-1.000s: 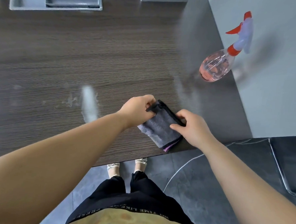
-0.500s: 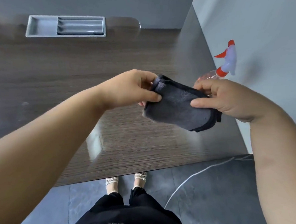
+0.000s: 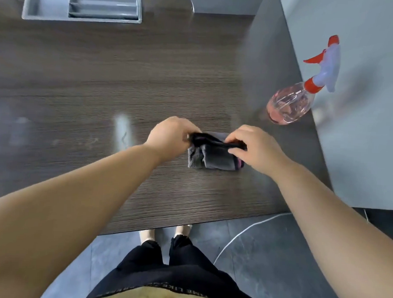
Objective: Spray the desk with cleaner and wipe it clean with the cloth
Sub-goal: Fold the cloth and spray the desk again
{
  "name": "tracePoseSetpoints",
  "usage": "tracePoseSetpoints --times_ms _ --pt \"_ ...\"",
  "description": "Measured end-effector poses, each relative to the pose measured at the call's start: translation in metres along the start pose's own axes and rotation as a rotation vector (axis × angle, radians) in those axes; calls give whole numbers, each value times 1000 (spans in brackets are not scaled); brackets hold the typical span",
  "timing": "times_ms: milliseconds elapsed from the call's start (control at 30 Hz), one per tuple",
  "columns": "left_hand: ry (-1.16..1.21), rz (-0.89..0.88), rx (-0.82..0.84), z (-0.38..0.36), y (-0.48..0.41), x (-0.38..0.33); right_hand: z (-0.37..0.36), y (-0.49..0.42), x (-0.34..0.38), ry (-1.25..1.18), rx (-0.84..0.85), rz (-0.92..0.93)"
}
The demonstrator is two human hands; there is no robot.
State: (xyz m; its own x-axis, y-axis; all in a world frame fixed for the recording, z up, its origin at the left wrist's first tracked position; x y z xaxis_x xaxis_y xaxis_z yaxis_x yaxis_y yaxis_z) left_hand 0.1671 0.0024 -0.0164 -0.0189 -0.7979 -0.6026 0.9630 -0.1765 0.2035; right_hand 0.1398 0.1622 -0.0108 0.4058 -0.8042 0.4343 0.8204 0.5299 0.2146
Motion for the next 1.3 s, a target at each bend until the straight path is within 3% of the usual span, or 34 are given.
tracePoseSetpoints --times_ms 133,300,433,567,767,800,867,933,1000,1067,1300 --pt "-254 -275 128 -40 36 -2 -32 37 -6 43 59 124" --pt "-323 -306 89 -48 48 -7 -12 26 6 19 -212 121" --pt "-461 -291 237 -68 48 -2 -34 19 5 115 -108 142" --pt "-562 -209 265 -64 28 -2 -29 14 -6 94 -56 -33" --pt "-609 -22 148 -38 -20 -26 -27 15 -13 -390 79 -349" --pt "-604 -30 99 -37 -17 -33 -24 17 -21 -527 37 -404" --pt "-564 -61 88 -45 -4 -43 -7 29 -52 -764 -213 -593" --pt "-554 -52 189 -65 9 -37 12 46 -84 -859 -497 -779" --pt "-587 -21 266 -77 13 -25 29 49 -104 -876 -670 -804" --pt "-600 4 290 -75 8 -18 46 36 -106 -858 -738 -699" --pt "-549 40 369 -53 -13 -14 96 8 -114 -745 -908 -684"
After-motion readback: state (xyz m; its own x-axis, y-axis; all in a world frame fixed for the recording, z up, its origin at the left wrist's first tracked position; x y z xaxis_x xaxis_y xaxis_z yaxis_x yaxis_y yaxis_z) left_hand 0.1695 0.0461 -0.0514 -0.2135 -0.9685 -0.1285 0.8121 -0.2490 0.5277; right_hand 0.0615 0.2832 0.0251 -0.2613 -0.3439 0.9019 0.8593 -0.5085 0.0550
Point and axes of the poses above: each hand's wrist, its own y-axis away from the middle knuckle, its own z-axis out of the back of the hand, x = y × z, the point moved 9 cm from there along -y, towards the middle knuckle, and after that the axes turned 3 degrees about -z, right-handed, at the moved point
